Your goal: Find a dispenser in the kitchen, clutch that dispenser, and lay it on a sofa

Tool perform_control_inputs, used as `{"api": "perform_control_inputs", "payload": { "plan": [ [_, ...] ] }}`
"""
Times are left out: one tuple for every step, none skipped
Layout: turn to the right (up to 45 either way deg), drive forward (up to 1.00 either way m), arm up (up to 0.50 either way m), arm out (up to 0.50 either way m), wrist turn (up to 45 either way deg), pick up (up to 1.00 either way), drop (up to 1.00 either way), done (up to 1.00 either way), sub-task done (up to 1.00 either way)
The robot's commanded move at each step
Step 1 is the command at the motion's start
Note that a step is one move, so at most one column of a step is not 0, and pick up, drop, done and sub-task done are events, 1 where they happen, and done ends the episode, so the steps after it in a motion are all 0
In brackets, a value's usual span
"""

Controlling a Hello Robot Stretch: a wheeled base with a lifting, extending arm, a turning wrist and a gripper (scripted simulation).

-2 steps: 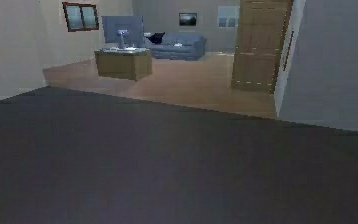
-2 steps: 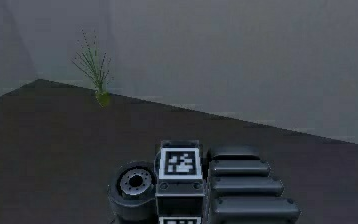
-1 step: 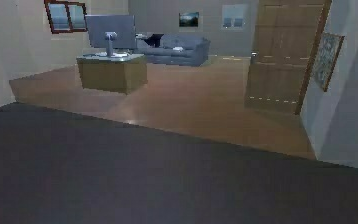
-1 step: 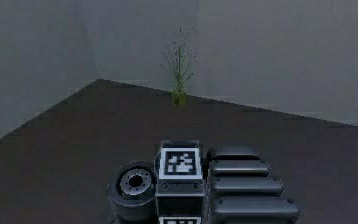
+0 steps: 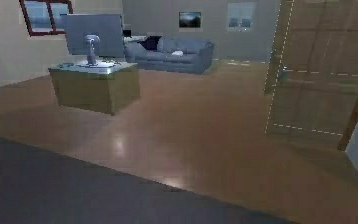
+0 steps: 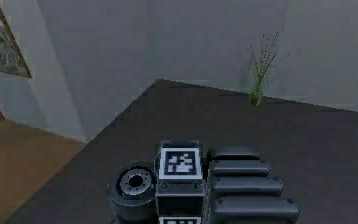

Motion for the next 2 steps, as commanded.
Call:
{"api": "perform_control_inputs", "payload": {
  "plan": [
    [0.0, 1.0, 0.0, 0.0, 0.0, 0.0, 0.0, 0.0, 0.0],
    [0.0, 1.0, 0.0, 0.0, 0.0, 0.0, 0.0, 0.0, 0.0]
  ]
}}
